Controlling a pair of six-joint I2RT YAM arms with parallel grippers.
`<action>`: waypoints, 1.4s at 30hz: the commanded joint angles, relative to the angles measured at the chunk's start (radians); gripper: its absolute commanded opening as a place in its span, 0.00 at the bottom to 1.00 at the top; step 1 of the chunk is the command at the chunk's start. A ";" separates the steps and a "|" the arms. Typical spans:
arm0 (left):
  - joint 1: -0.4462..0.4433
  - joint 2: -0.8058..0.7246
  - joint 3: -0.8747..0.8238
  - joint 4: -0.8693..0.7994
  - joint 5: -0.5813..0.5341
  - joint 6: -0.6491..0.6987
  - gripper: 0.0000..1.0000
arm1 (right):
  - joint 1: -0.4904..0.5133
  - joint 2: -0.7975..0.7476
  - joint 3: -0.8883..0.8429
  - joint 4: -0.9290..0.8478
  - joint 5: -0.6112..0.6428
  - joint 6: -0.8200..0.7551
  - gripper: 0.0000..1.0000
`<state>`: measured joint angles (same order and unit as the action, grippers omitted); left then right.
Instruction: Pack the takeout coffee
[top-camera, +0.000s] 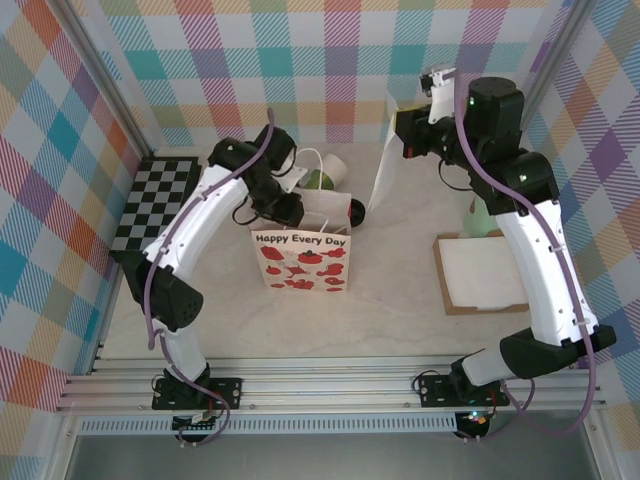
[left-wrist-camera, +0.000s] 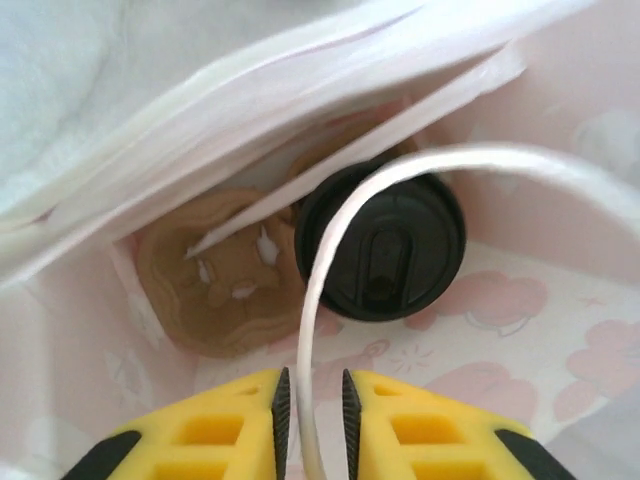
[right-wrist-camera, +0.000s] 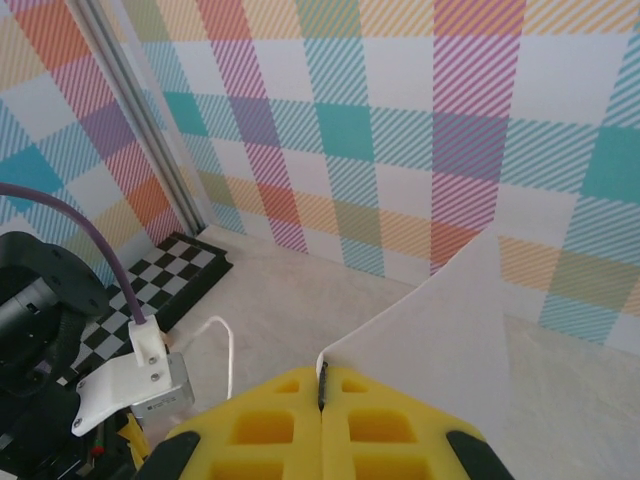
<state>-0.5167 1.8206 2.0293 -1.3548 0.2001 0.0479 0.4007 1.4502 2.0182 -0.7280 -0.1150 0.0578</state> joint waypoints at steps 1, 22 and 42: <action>-0.008 -0.095 -0.037 0.116 0.031 0.002 0.16 | 0.016 0.012 0.063 -0.004 -0.046 -0.032 0.00; 0.009 -0.236 -0.266 0.202 -0.003 0.032 0.56 | 0.044 0.056 0.200 -0.062 -0.187 -0.047 0.00; -0.003 -0.176 -0.273 0.225 0.064 0.019 0.27 | 0.068 0.102 0.258 -0.102 -0.177 -0.080 0.00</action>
<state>-0.5152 1.6554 1.7576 -1.1461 0.2420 0.0658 0.4614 1.5589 2.2452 -0.8284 -0.2821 0.0044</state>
